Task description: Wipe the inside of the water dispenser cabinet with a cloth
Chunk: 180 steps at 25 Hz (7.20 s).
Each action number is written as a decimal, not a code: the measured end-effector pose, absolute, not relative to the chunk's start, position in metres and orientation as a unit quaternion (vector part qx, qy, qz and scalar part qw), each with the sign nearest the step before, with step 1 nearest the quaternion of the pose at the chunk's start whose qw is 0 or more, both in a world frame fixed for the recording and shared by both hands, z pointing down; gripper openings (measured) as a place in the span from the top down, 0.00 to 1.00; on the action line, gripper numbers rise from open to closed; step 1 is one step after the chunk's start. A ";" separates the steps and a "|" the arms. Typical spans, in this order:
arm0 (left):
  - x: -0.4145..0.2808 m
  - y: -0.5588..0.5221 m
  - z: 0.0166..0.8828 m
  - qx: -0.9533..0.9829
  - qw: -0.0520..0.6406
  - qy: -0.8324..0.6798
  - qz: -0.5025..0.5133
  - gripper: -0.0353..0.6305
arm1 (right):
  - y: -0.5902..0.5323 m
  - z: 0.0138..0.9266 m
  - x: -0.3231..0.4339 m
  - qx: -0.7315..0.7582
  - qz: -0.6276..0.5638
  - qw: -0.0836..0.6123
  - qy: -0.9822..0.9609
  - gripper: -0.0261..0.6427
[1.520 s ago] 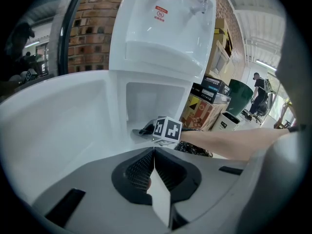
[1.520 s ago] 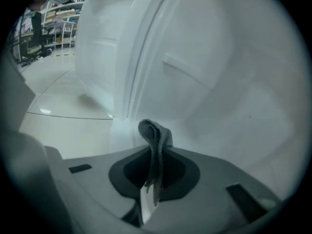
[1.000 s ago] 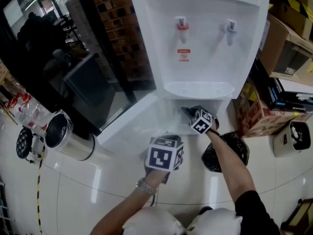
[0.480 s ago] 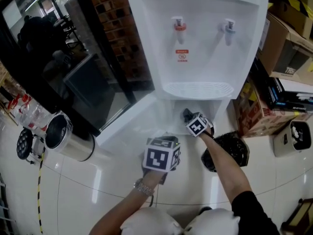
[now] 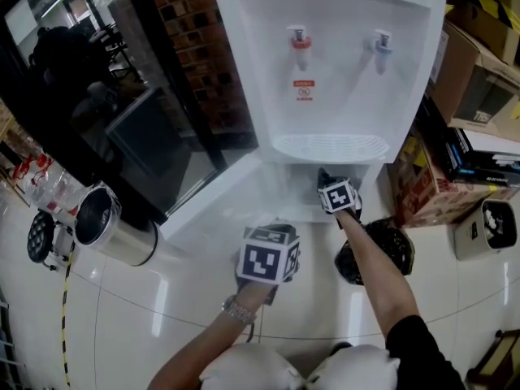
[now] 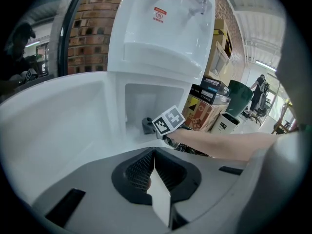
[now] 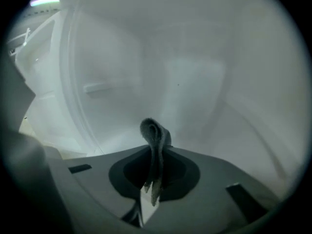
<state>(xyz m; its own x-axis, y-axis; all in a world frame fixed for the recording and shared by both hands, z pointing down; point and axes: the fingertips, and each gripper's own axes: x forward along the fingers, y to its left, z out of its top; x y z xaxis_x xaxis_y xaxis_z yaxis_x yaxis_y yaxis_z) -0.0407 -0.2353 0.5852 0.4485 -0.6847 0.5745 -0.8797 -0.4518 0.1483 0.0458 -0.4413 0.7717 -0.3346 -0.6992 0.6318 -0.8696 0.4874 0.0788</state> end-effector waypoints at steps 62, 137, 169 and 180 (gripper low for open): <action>-0.033 -0.234 0.593 0.826 0.233 -0.464 0.219 0.94 | -0.392 0.816 0.018 0.453 0.203 0.336 -0.800 0.93; -0.060 -0.242 0.602 0.819 0.244 -0.476 0.208 0.94 | -0.459 0.788 0.010 0.470 0.146 0.279 -0.825 0.94; -0.050 -0.231 0.584 0.827 0.232 -0.470 0.200 0.94 | -0.363 0.794 -0.050 0.330 0.237 0.302 -0.863 0.94; -0.043 -0.233 0.574 0.831 0.230 -0.469 0.190 0.94 | -0.407 0.793 0.069 0.525 0.212 0.315 -0.762 0.94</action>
<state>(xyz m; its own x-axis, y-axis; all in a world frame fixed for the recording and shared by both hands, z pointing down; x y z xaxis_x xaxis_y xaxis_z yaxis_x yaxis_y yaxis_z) -0.0433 -0.2330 0.5737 0.4874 -0.6922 0.5323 -0.8674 -0.4540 0.2038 0.0691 -0.4067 0.7931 -0.2506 -0.6666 0.7021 -0.9333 0.3591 0.0079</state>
